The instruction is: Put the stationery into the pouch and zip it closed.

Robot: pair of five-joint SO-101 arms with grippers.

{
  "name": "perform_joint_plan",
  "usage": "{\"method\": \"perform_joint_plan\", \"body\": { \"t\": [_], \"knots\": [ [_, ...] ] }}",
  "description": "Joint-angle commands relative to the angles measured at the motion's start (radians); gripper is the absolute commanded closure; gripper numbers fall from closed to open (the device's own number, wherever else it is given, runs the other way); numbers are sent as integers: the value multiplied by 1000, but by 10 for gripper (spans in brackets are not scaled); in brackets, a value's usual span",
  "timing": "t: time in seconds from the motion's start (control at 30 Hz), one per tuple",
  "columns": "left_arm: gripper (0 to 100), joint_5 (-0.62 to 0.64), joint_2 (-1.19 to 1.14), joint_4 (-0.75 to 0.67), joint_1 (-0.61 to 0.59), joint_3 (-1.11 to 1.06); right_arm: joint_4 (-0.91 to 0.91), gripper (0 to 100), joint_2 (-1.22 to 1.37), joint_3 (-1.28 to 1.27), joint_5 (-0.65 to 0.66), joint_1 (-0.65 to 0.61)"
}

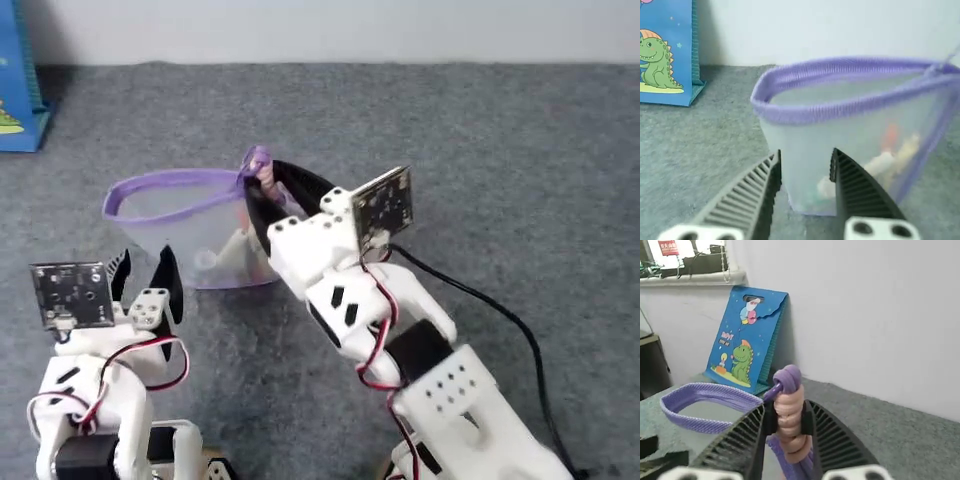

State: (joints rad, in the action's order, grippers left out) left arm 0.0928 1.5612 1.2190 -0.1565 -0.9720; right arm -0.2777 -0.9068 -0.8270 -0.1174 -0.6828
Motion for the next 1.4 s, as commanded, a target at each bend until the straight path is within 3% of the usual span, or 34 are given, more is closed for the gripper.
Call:
{"method": "perform_joint_plan", "body": {
  "t": [0.0,0.23,0.5,0.7,0.9,1.1,1.17,1.37],
  "knots": [
    [848,18,5,-44,-8,8,-117,991,-101,106,72,-53],
    [848,55,3,-83,-9,10,-242,991,-216,118,137,-99],
    [848,221,3,-244,2,-27,-352,991,-288,118,224,-102],
    [844,193,11,-302,129,-117,-424,991,-321,118,313,-97],
    [836,152,12,-141,152,-12,-424,991,-314,112,327,-96],
    [648,112,12,120,166,148,-415,991,-312,112,324,-96],
    [607,106,12,184,199,183,-415,991,-312,112,324,-96],
    [606,101,14,276,397,248,-414,991,-312,112,322,-101]
  ]
}}
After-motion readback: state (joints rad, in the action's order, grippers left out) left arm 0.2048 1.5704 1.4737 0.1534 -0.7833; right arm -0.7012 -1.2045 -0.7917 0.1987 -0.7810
